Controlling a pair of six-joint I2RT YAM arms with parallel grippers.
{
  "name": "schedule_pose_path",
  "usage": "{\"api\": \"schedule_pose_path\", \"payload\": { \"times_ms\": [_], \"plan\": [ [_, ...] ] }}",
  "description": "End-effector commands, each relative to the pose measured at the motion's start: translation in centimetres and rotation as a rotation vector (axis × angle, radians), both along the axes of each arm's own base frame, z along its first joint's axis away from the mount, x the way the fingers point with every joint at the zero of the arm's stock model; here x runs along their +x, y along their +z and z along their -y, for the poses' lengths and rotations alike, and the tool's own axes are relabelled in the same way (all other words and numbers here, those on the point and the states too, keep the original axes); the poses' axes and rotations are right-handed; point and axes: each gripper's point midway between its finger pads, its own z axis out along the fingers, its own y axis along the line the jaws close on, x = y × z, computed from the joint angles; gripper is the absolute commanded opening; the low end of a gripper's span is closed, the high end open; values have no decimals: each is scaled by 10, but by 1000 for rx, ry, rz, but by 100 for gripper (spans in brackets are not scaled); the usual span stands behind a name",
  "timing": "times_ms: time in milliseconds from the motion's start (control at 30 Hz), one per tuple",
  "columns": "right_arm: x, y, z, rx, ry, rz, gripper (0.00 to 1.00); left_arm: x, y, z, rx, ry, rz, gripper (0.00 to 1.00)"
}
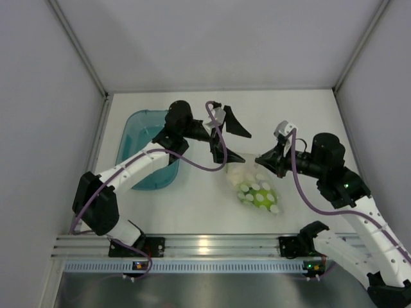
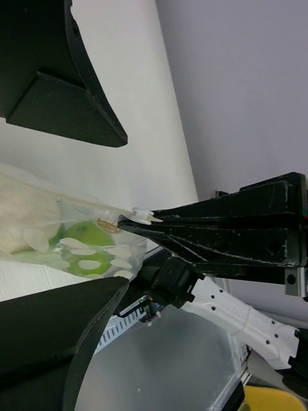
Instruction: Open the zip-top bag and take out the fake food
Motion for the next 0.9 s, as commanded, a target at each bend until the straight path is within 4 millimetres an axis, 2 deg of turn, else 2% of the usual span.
{"api": "schedule_pose_path", "payload": {
  "times_ms": [0, 200, 300, 433, 500, 567, 600, 867],
  "plan": [
    [-7, 37, -5, 20, 62, 103, 0, -8, 13, -1, -52, -123, 139, 85],
    [-6, 35, -11, 2, 108, 93, 0, -13, 13, 11, -46, -140, 109, 63],
    [-4, 31, -16, -2, 132, 79, 0, -14, 15, 11, -53, -116, 112, 56],
    [-5, 29, -18, -2, 145, 77, 0, -13, 11, 12, -47, -110, 98, 51],
    [-4, 30, -18, -1, 140, 85, 0, -14, 10, 13, -40, -115, 85, 43],
    [-3, 32, -18, 1, 137, 89, 0, -14, 9, 13, -38, -117, 81, 42],
    [-4, 32, -19, 1, 141, 88, 0, -14, 8, 13, -37, -119, 80, 35],
    [-2, 34, -17, -1, 119, 93, 0, -14, 5, 15, -21, -149, 53, 34]
  ]
}}
